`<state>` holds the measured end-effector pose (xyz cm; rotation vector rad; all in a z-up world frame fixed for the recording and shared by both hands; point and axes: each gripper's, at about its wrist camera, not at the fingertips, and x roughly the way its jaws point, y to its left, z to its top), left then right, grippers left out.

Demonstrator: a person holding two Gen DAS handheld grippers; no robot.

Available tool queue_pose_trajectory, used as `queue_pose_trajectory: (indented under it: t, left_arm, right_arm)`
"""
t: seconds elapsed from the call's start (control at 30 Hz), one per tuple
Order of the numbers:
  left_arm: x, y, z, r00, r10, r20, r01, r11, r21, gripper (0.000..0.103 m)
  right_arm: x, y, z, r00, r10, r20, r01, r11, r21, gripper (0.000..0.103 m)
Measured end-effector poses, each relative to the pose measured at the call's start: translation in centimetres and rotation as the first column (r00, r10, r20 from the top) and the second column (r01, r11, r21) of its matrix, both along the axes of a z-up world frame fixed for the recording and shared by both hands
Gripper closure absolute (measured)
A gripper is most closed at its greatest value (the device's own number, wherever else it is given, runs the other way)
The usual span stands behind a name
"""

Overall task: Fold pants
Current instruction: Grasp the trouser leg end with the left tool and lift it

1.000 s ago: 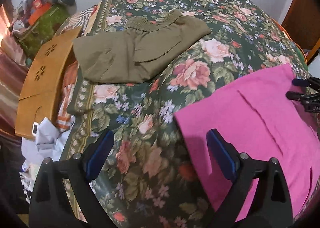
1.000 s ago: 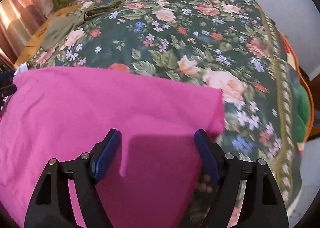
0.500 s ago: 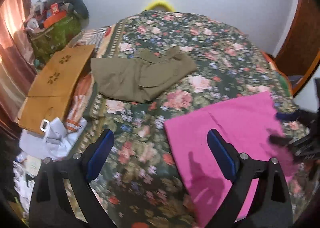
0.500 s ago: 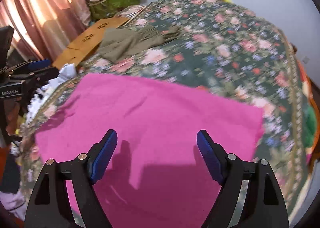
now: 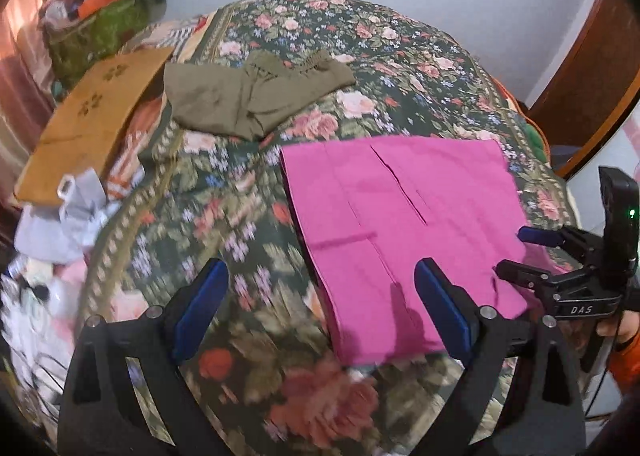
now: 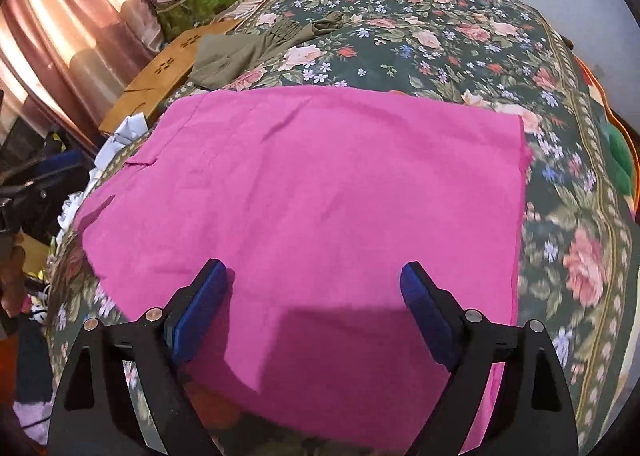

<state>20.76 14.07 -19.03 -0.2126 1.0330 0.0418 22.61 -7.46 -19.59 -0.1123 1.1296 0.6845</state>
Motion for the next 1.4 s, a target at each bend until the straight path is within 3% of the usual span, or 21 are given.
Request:
queue_pose_trajectory:
  t: [0.17, 0.4, 0.73, 1.0, 1.07, 1.23, 1.33, 1.4]
  left_arm:
    - [-1.7, -0.9, -0.4, 1.000, 0.013, -0.026, -0.014, 0.999, -0.046, 0.008]
    - [-3.0, -2.9, -0.2, 0.999, 0.019, -0.040, -0.026, 0.985, -0.171, 0.008]
    - [-3.3, -6.5, -1.7, 0.998, -0.027, -0.059, 0.015, 0.980, -0.200, 0.008]
    - [-0.9, -4.4, -2.6, 0.998, 0.023, -0.060, -0.045, 0.920, -0.390, 0.009]
    - [0.1, -4.0, -2.8, 0.996, 0.041, -0.074, -0.067, 0.916, -0.396, 0.017]
    - [2.0, -3.5, -3.2, 0.989, 0.108, -0.102, -0.135, 0.940, -0.312, 0.061]
    - [2.0, -3.7, -2.8, 0.991, 0.115, -0.067, -0.129, 0.958, -0.255, 0.072]
    - [1.7, -3.9, -2.2, 0.995, 0.099, -0.034, -0.104, 0.973, -0.205, 0.074]
  right_arm:
    - [-1.3, -1.2, 0.0, 1.000, -0.020, -0.013, 0.021, 0.999, 0.039, 0.013]
    - [-2.1, -2.3, -0.3, 0.999, -0.031, 0.006, 0.031, 0.997, 0.069, 0.010]
    - [-2.4, -2.8, -0.5, 1.000, -0.025, 0.019, 0.023, 0.996, 0.091, 0.010]
    - [-2.6, -3.0, -0.6, 0.999, -0.026, 0.028, 0.024, 0.995, 0.095, 0.010]
    - [-2.6, -3.0, -0.6, 0.999, -0.027, 0.028, 0.024, 0.995, 0.096, 0.010]
    - [-2.7, -3.1, -0.6, 0.999, -0.033, 0.025, 0.030, 0.994, 0.104, 0.010]
    - [-2.8, -3.2, -0.6, 0.999, -0.039, 0.018, 0.036, 0.993, 0.110, 0.010]
    - [-2.8, -3.3, -0.5, 0.999, -0.037, 0.006, 0.036, 0.993, 0.116, 0.010]
